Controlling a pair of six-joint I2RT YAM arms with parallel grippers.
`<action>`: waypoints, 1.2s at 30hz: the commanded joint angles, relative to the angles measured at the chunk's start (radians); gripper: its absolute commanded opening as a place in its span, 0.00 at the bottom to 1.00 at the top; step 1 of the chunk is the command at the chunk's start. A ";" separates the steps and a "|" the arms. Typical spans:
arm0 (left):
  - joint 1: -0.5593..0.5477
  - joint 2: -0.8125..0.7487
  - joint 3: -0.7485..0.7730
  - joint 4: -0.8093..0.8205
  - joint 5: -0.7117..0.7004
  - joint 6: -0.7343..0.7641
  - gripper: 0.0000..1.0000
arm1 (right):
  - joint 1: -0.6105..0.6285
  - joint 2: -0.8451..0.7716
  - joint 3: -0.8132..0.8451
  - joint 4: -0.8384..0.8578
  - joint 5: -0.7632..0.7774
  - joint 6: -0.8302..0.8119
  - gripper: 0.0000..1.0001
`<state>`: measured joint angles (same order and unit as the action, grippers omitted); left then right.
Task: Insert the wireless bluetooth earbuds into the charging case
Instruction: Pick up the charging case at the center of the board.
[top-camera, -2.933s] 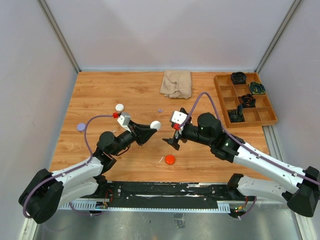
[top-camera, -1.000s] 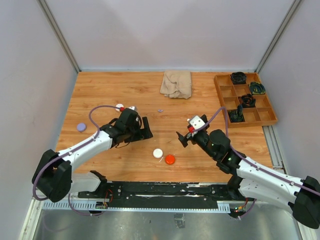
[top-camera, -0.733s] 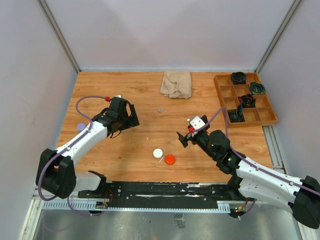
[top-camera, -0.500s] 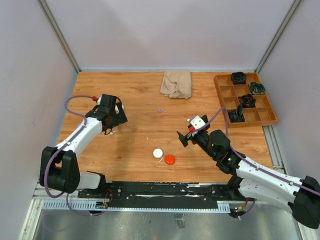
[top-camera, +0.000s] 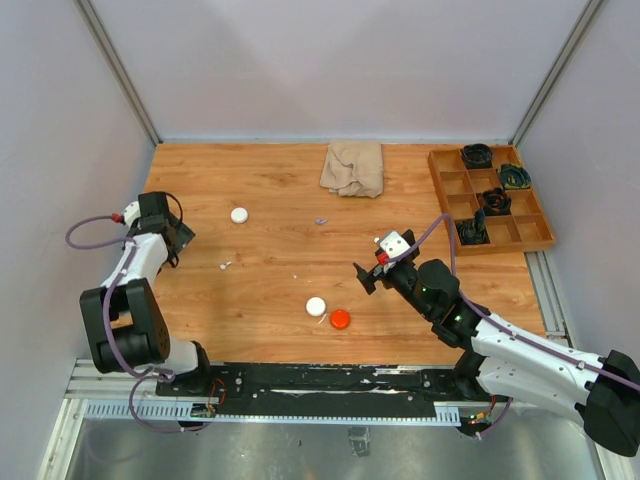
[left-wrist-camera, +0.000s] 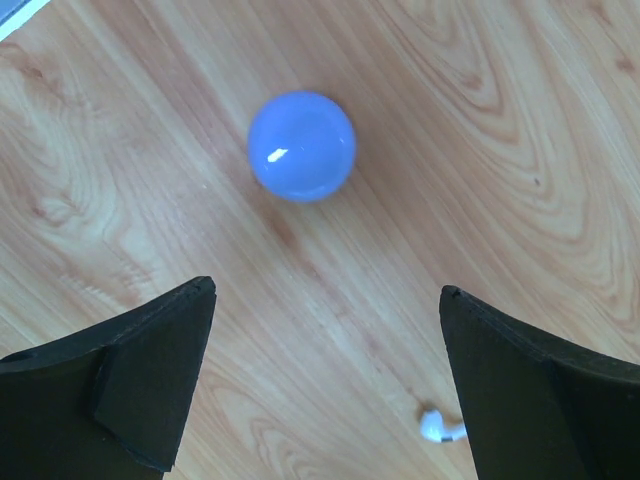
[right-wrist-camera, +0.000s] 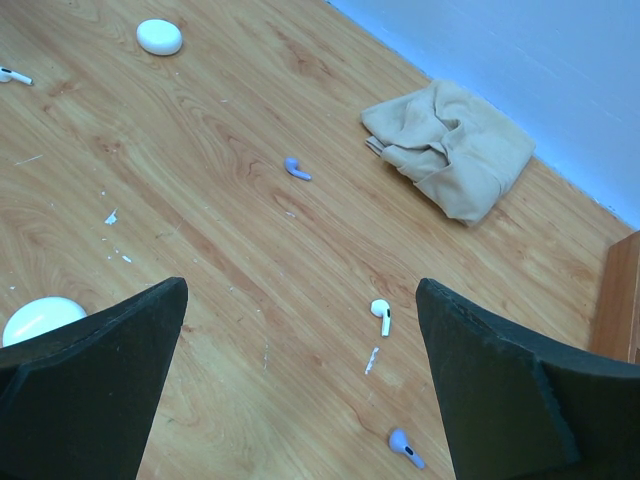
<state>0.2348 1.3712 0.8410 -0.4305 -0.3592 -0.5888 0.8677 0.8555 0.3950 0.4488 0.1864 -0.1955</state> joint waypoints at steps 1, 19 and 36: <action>0.058 0.091 0.051 0.053 -0.021 -0.036 0.99 | -0.015 0.000 -0.005 0.028 0.011 0.017 0.98; 0.130 0.375 0.221 0.060 -0.048 -0.025 0.80 | -0.015 0.061 0.002 0.043 0.008 0.012 0.99; 0.132 0.423 0.232 0.026 -0.013 -0.053 0.54 | -0.014 0.076 0.004 0.046 0.007 0.010 0.99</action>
<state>0.3580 1.8042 1.0927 -0.3882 -0.3855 -0.6189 0.8673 0.9344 0.3950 0.4595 0.1864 -0.1894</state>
